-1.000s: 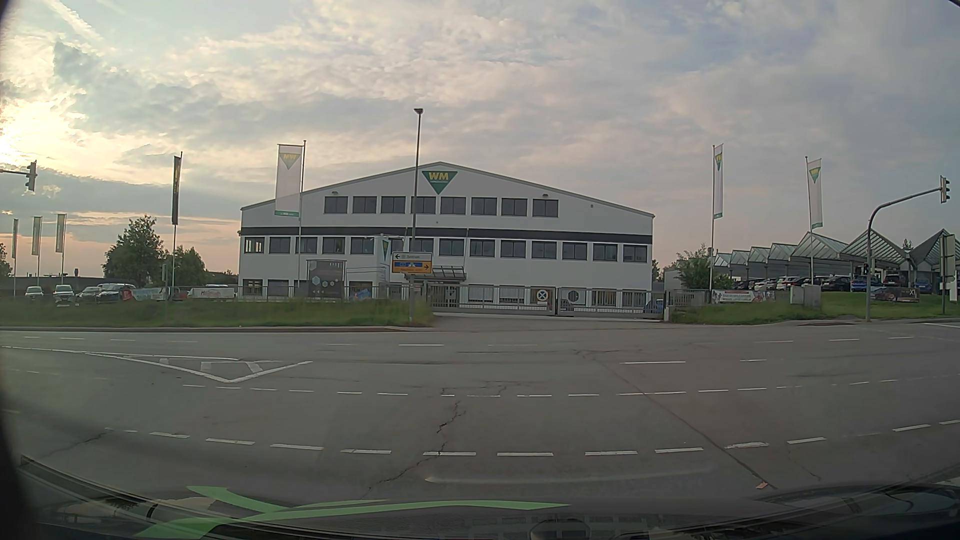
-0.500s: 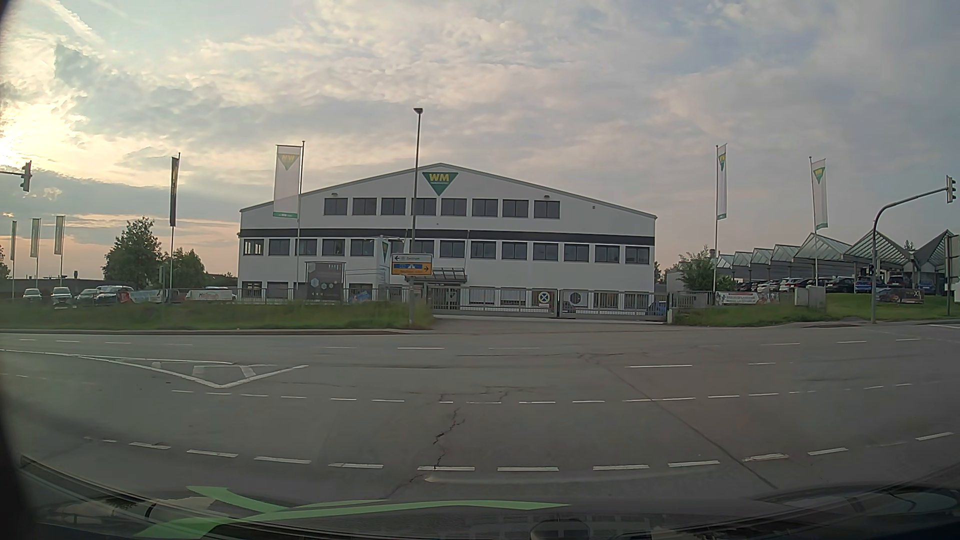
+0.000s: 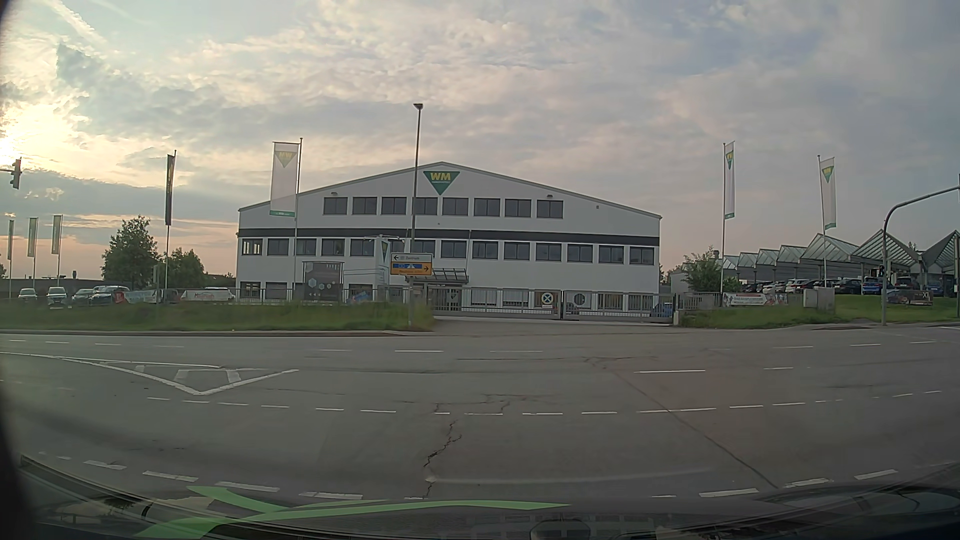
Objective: Follow the waypoints while adhering to traffic rules and regulations
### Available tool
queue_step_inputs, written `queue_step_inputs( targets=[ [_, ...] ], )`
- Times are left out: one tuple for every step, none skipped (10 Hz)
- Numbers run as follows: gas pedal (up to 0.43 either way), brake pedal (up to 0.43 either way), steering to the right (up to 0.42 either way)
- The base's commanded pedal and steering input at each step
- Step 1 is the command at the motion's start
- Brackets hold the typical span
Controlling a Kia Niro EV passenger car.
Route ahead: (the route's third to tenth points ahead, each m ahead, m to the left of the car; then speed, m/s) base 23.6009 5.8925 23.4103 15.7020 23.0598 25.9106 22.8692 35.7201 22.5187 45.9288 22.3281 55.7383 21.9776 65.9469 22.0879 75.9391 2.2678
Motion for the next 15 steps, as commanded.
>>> queue_step_inputs(
  targets=[
    [0.228,0.000,-0.024],
    [0.189,0.000,-0.024],
    [0.110,0.000,-0.024],
    [0.098,0.000,-0.024],
    [0.098,0.000,-0.024],
    [0.098,0.000,-0.024],
    [0.098,0.000,-0.024],
    [0.098,0.000,-0.024],
    [0.098,0.000,-0.024],
    [0.098,0.000,-0.025],
    [0.098,0.000,-0.025],
    [0.110,0.000,-0.027],
    [0.138,0.000,-0.034],
    [0.169,0.000,-0.041],
    [0.169,0.000,-0.052]
  ],
)
